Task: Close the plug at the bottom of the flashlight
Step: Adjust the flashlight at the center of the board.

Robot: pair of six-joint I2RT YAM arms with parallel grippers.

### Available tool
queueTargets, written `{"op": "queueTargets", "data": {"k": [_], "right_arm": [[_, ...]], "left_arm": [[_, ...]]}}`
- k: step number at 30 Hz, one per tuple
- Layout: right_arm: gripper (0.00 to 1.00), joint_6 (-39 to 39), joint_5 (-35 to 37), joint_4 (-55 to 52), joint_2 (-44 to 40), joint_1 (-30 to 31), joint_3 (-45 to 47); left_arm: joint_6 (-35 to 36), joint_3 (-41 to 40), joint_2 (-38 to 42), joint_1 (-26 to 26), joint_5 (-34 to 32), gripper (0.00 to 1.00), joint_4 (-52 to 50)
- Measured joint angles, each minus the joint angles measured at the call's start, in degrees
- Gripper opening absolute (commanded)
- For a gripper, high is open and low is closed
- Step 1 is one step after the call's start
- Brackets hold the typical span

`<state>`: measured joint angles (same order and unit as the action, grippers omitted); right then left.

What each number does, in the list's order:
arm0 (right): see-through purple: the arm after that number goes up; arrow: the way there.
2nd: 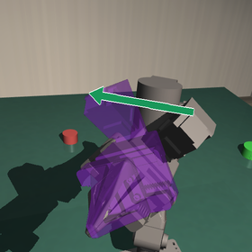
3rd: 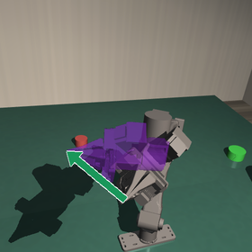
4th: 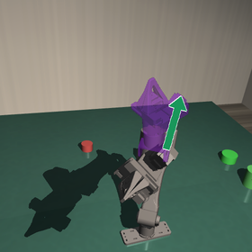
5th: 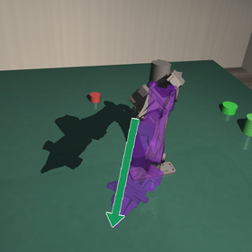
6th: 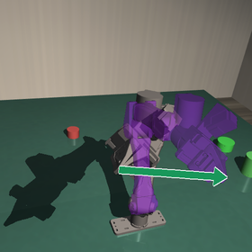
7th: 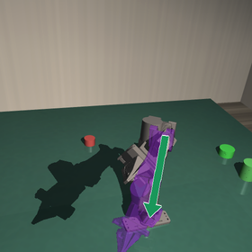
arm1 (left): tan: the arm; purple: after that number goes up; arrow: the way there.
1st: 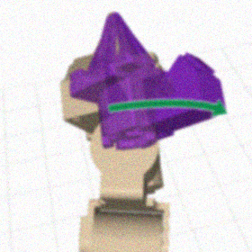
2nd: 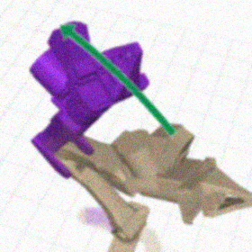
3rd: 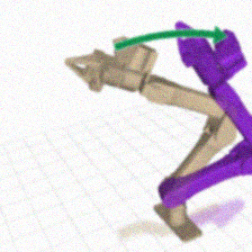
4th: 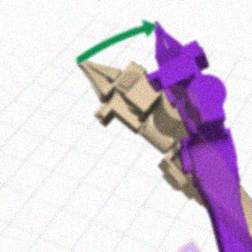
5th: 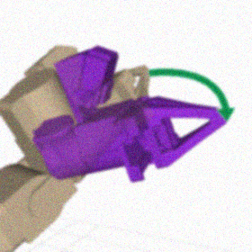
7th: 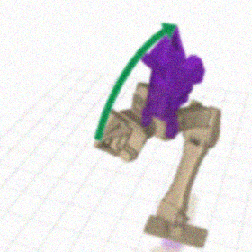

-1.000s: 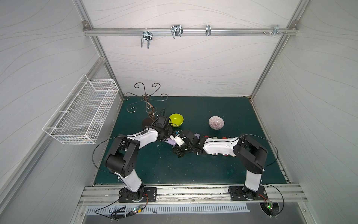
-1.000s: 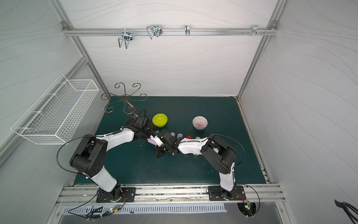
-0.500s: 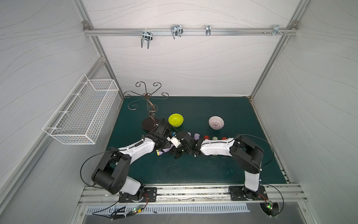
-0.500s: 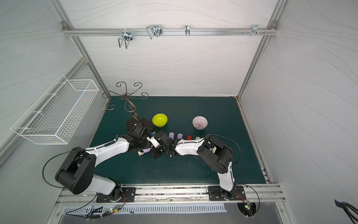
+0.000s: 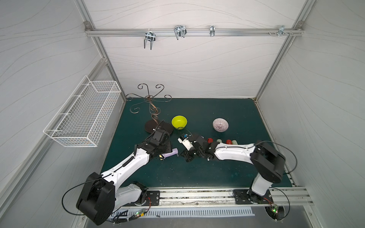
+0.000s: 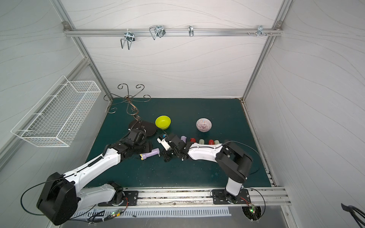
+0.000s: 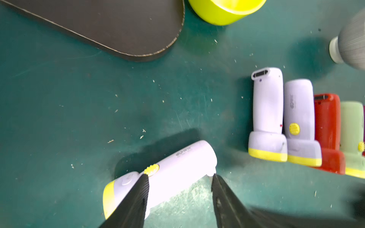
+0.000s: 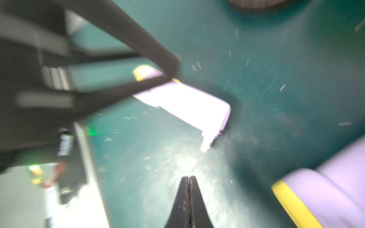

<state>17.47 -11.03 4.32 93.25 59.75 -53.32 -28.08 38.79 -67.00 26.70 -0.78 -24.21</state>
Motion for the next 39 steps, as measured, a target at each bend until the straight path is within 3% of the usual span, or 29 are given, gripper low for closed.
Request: {"op": "queueTargets", "data": {"k": [4,11,14,23,33,39], "right_arm": [[0.11,-1.0,0.1,-0.7,-11.8,-0.2,3.5],[0.46,-1.6,1.2,-8.3,-27.9,-1.0,10.4],[0.54,-0.9,2.4,-12.8,-34.9,-1.4,12.1],[0.57,0.7,5.7,-21.9,-47.1,-2.4,12.3],[0.6,1.6,5.9,-25.7,-47.2,-3.2,12.5],[0.62,1.6,4.5,-25.8,-45.3,-4.0,12.5]], "left_arm": [[1.6,0.0,0.0,0.0,1.0,0.55,-0.5],[3.9,0.0,-1.3,0.0,1.8,0.56,0.7],[4.7,-0.2,-4.1,0.1,1.4,0.58,2.3],[6.5,-0.5,-10.4,0.5,0.8,0.58,5.8],[7.1,-1.6,-12.5,1.8,1.9,0.58,9.3],[6.5,-4.3,-7.7,3.2,1.7,0.58,6.3]]}}
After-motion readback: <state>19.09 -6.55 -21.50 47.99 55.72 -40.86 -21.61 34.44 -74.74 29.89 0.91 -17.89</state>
